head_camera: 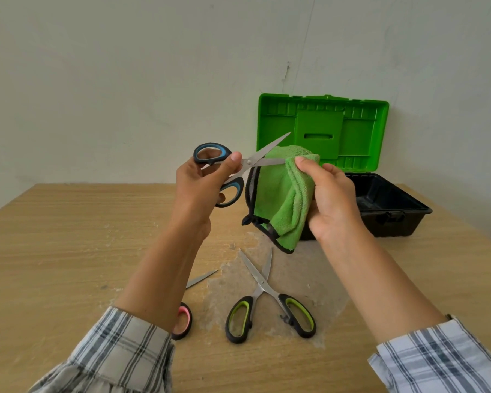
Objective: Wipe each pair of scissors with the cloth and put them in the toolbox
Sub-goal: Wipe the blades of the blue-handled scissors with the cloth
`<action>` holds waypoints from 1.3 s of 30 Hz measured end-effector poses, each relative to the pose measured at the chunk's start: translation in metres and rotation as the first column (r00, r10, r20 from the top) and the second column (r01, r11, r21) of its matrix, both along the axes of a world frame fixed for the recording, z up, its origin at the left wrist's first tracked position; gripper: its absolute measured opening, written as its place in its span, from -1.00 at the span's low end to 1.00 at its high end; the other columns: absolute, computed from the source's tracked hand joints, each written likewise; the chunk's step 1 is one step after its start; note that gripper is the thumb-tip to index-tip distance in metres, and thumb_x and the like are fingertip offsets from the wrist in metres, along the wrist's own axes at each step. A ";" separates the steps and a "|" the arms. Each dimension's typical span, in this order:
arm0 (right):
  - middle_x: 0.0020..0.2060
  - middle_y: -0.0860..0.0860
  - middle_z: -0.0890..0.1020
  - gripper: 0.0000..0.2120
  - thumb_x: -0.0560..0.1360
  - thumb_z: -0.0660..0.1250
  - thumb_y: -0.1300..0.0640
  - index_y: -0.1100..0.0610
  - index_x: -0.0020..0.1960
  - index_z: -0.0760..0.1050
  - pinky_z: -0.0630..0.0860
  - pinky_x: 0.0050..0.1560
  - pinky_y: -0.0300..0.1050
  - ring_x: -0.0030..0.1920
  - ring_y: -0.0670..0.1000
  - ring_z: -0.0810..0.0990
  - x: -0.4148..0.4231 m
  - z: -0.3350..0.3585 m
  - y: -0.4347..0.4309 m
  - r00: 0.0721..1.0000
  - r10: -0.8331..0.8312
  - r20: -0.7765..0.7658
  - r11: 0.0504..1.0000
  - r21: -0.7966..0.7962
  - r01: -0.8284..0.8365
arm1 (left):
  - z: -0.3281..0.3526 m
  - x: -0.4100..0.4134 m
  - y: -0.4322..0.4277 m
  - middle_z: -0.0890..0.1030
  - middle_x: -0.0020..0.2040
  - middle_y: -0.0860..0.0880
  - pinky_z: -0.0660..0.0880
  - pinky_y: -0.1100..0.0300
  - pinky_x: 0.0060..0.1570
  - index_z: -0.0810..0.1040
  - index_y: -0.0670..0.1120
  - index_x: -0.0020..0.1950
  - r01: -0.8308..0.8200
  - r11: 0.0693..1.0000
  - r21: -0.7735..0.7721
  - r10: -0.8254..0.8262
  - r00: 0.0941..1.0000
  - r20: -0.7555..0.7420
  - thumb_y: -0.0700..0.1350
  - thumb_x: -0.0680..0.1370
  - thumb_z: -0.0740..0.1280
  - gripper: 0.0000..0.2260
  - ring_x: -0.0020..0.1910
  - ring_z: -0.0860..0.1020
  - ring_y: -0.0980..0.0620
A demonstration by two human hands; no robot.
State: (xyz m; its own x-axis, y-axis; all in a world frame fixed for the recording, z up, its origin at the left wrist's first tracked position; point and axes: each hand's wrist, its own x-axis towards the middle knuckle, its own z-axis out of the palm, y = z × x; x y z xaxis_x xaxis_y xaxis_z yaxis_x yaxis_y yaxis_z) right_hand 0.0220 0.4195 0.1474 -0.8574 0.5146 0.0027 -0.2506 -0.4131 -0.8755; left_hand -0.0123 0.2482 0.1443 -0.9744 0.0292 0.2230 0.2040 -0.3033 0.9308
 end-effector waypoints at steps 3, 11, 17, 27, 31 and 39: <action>0.04 0.20 0.70 -0.51 0.40 0.56 0.23 0.18 0.25 0.44 0.69 -0.08 0.11 -0.04 0.17 0.73 0.001 0.004 0.007 1.000 -0.021 -0.008 1.000 0.016 0.021 | 0.000 -0.002 -0.002 0.73 -0.14 0.02 0.37 0.22 -0.37 0.51 -0.03 -0.01 0.002 1.000 -0.008 -0.003 1.000 -0.017 -0.01 0.46 0.49 -0.78 -0.14 0.61 0.07; 0.07 0.23 0.68 -0.60 0.42 0.54 0.26 0.12 0.11 0.38 0.69 -0.04 0.14 -0.07 0.15 0.72 0.006 0.004 0.010 0.999 -0.025 -0.028 0.988 0.155 0.029 | 0.001 -0.002 -0.008 0.72 -0.13 -0.05 0.58 0.18 -0.23 0.54 -0.23 0.20 0.072 0.997 0.013 -0.073 0.997 0.040 -0.11 0.42 0.52 -0.58 -0.14 0.70 0.00; -0.08 0.14 0.67 -0.62 0.43 0.51 0.30 0.12 0.05 0.35 0.67 -0.04 0.03 -0.10 0.08 0.70 0.012 -0.004 0.009 0.998 0.035 -0.043 0.961 0.277 -0.022 | 0.003 0.000 -0.007 0.72 -0.22 0.02 0.58 0.18 -0.20 0.60 -0.13 0.05 0.083 0.996 0.030 -0.085 0.995 0.051 -0.11 0.48 0.47 -0.81 -0.21 0.70 0.07; -0.04 0.09 0.72 -0.66 0.45 0.50 0.23 0.16 0.15 0.45 0.66 -0.13 -0.03 -0.09 0.05 0.74 0.011 0.000 0.031 0.999 0.037 -0.032 0.974 0.223 -0.029 | 0.006 0.000 -0.014 0.71 -0.21 -0.02 0.54 0.25 -0.30 0.60 -0.14 0.07 0.119 0.991 -0.056 -0.119 0.993 0.000 -0.16 0.49 0.45 -0.82 -0.23 0.68 0.08; 0.06 0.10 0.71 -0.63 0.45 0.49 0.20 0.14 0.22 0.50 0.67 -0.10 0.02 0.04 0.09 0.72 0.007 0.025 0.058 0.998 0.023 -0.066 0.988 0.151 -0.013 | 0.008 0.001 -0.017 0.72 -0.20 0.00 0.55 0.26 -0.29 0.59 -0.14 0.08 0.133 0.988 -0.072 -0.135 0.991 -0.023 -0.16 0.49 0.45 -0.81 -0.20 0.69 0.06; -0.07 0.07 0.73 -0.62 0.35 0.51 0.15 0.13 0.12 0.49 0.66 -0.02 0.04 -0.05 0.06 0.72 0.001 0.030 0.027 0.957 0.286 -0.035 0.930 0.249 -0.269 | 0.009 0.004 -0.010 0.71 -0.21 0.01 0.53 0.25 -0.28 0.58 -0.14 0.09 0.192 0.978 -0.085 -0.196 0.979 -0.048 -0.17 0.50 0.43 -0.81 -0.23 0.66 0.07</action>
